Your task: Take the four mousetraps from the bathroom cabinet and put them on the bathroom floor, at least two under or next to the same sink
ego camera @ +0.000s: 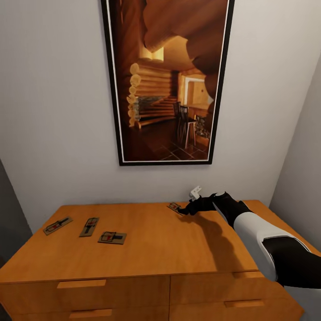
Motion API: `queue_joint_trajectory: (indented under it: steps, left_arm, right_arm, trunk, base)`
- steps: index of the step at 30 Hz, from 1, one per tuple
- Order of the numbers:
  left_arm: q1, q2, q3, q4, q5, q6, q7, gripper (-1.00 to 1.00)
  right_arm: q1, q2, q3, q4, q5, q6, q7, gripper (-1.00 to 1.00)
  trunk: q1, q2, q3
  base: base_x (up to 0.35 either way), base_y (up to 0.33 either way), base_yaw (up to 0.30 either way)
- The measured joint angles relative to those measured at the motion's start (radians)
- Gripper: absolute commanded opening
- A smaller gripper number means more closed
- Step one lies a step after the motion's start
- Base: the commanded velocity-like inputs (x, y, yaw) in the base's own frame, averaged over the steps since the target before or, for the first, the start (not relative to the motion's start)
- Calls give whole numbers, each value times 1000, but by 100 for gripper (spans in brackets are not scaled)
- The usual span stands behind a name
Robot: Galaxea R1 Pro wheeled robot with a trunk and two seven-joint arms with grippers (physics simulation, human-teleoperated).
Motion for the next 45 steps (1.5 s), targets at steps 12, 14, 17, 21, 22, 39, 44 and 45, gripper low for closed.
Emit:
queue_joint_trajectory:
  steps: [12,14,17,21,22,39,44,45]
  left_arm:
    - [0,0,0,0,0,0,0,100]
    - [0,0,0,0,0,0,0,100]
    - [0,0,0,0,0,0,0,100]
    - [0,0,0,0,0,0,0,100]
    - [0,0,0,0,1,0,0,100]
    - [0,0,0,0,1,0,0,100]
    - [0,0,0,0,1,0,0,100]
    - [0,0,0,0,1,0,0,100]
  right_arm:
    - [0,5,0,0,-1,-1,0,100]
    - [1,6,0,0,-2,-1,0,100]
    - [1,7,0,0,-2,-1,1,100]
    - [0,7,0,0,-2,-1,1,100]
    - [1,7,0,0,-2,-1,1,100]
    - [2,9,0,2,-2,-1,8,100]
    - [2,9,0,2,-2,-1,17,100]
    - [2,9,0,2,-2,-1,17,100]
  trunk:
    - [0,0,-2]
    - [0,0,-2]
    - [0,0,-2]
    - [0,0,-2]
    - [0,0,-2]
    - [0,0,-2]
    - [0,0,-2]
    - [0,0,-2]
  base:
    - [0,0,0]
    - [0,0,0]
    - [0,0,0]
    - [0,0,0]
    - [0,0,0]
    - [0,0,0]
    - [0,0,0]
    - [0,0,0]
